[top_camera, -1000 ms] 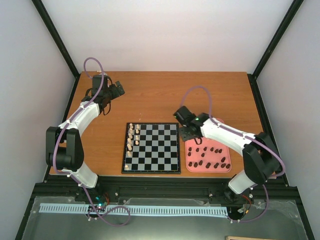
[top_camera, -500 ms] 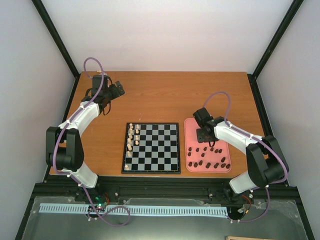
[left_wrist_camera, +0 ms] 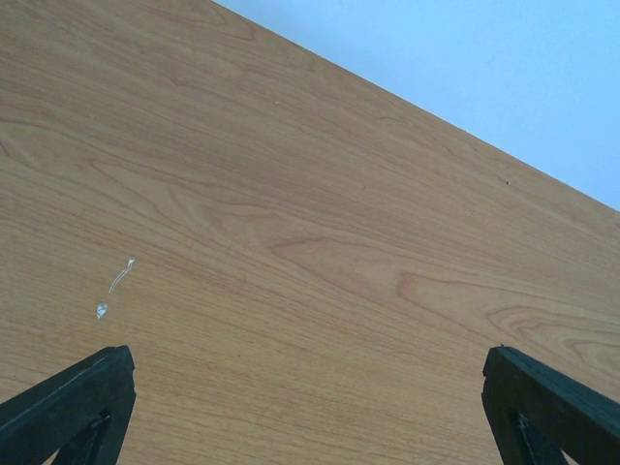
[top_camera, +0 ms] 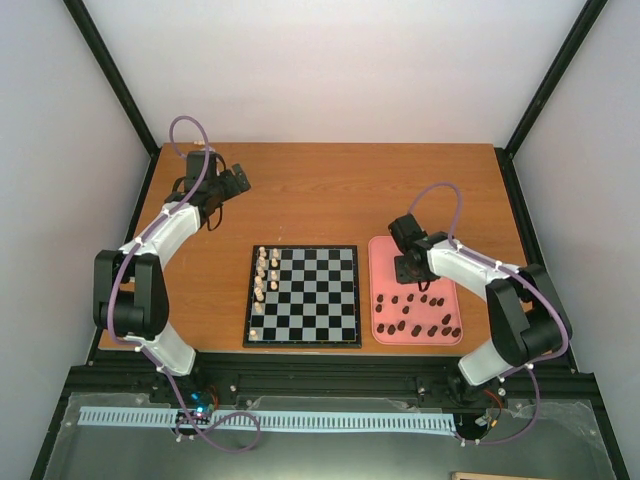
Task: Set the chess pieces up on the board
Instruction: Pick up the chess piece from the storage box.
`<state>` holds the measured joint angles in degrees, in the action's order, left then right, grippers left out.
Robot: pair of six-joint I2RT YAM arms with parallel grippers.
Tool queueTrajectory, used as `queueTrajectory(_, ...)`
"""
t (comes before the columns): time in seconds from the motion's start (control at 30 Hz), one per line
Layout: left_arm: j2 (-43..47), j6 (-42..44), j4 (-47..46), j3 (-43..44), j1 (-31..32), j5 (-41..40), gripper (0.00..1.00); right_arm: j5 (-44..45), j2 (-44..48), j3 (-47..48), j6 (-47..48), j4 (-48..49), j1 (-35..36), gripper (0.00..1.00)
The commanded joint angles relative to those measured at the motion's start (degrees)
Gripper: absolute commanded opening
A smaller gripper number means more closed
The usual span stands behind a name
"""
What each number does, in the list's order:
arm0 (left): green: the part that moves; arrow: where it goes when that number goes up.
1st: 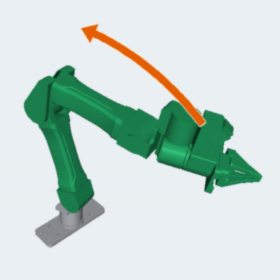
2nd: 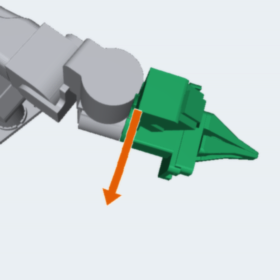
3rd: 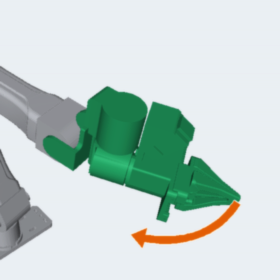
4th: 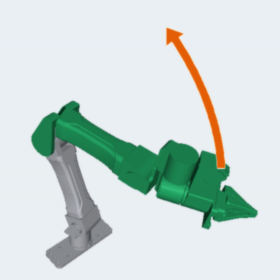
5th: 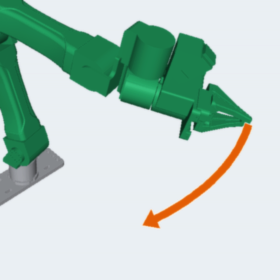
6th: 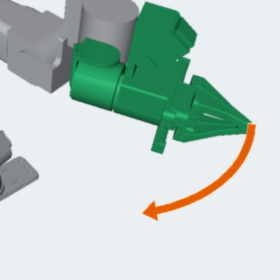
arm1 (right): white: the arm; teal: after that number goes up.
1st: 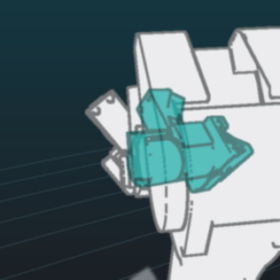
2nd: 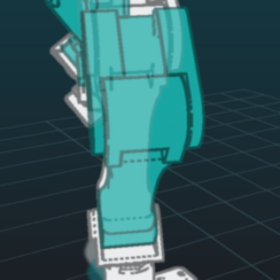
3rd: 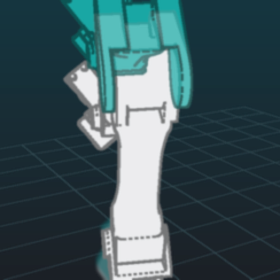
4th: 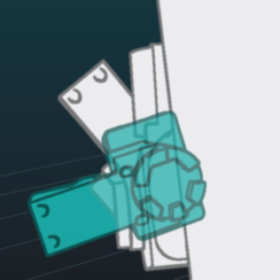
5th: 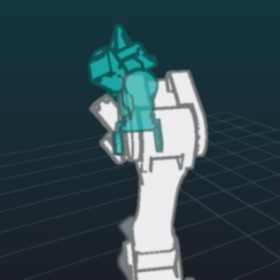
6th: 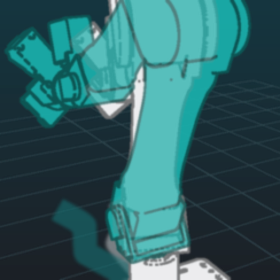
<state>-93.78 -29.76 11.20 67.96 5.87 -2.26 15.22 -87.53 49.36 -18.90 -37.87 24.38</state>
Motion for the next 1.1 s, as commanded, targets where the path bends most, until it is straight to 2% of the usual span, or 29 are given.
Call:
queueTrajectory(0.0,-0.26,0.23,-0.83,1.55,-0.31,0.07,1.0,0.06,-1.42,1.04,0.53,1.6,-0.86,0.4)
queueTrajectory(0.13,-0.39,0.23,-0.83,1.56,-0.29,-0.09,1.0,0.12,-2.4,1.17,0.76,1.78,-1.26,0.28)
queueTrajectory(0.5,-0.58,0.22,-0.83,1.65,-0.29,-0.11,1.0,-1.14,-1.72,0.99,0.88,1.99,-1.62,0.13)
queueTrajectory(0.6,-0.45,0.27,-0.74,1.65,-0.31,-0.17,1.0,-1.27,-1.51,0.99,1.15,1.83,-1.62,0.04)
queueTrajectory(0.83,-0.3,0.23,-0.65,1.51,-0.31,-0.2,1.0,-3.11,1.13,2.24,1.14,1.29,-0.72,0.03)
queueTrajectory(1.07,-0.25,0.14,-0.65,1.54,-0.28,-0.29,1.0,-5.65,5.2,10.37,0.28,-0.72,8.97,0.03)
